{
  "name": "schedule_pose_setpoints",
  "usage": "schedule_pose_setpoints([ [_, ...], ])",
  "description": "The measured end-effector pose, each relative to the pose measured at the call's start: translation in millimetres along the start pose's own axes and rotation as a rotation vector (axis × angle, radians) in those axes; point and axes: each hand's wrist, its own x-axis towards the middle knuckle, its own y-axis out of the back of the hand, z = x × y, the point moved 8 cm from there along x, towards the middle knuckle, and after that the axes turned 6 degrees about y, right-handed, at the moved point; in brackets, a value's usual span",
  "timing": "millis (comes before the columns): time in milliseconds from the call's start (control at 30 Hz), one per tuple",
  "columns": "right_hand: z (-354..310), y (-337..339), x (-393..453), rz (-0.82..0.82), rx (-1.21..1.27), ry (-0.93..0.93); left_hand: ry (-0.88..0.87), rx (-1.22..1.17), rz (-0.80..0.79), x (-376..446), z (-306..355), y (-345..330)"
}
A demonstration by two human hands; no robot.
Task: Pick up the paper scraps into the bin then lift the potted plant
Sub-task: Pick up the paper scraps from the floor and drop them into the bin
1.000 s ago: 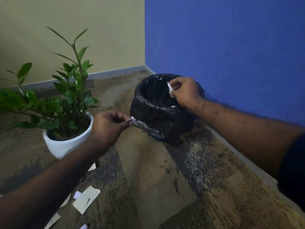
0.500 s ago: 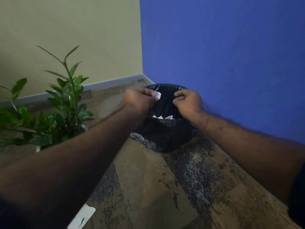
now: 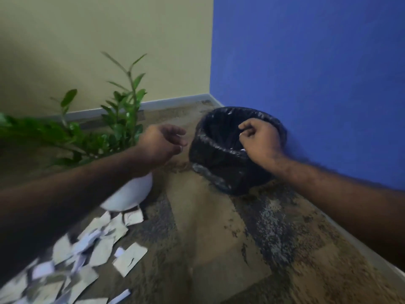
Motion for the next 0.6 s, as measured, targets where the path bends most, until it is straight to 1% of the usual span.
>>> schedule_pose_setpoints([
  [67, -22, -18, -18, -0.08, 0.025, 0.088, 0.006, 0.077, 0.013, -22, -19, 35],
  [167, -55, -51, -48, -0.2, 0.033, 0.211, 0.027, 0.257, 0.085, -62, -60, 86],
  [233, -74, -79, -70, -0.311, 0.053, 0.246, 0.08, 0.323, 0.102, -93, -95, 113],
  [300, -92, -106, -92, -0.412, 0.05, 0.278, 0.171, 0.36, 0.091, -123, -135, 136],
  [367, -109, -130, -115, -0.513, 0.039, 0.327, 0.227, 0.455, 0.088, -154, -170, 156],
  [400, -116, -141, -127, -0.574, 0.042, 0.347, 0.257, 0.529, 0.056, -169, -186, 163],
  [433, -123, -152, -141, -0.642, 0.047, 0.36, 0.282, 0.612, -0.01, -185, -200, 168],
  [500, -134, -172, -168, -0.777, 0.062, 0.377, 0.254, 0.72, -0.127, -208, -216, 176],
  [533, -139, -182, -179, -0.836, 0.075, 0.375, 0.24, 0.719, -0.142, -216, -221, 184],
  [567, -145, -192, -192, -0.89, 0.093, 0.363, 0.262, 0.687, -0.13, -224, -227, 194],
  [600, -149, -198, -201, -0.926, 0.104, 0.347, 0.276, 0.65, -0.088, -229, -229, 202],
])
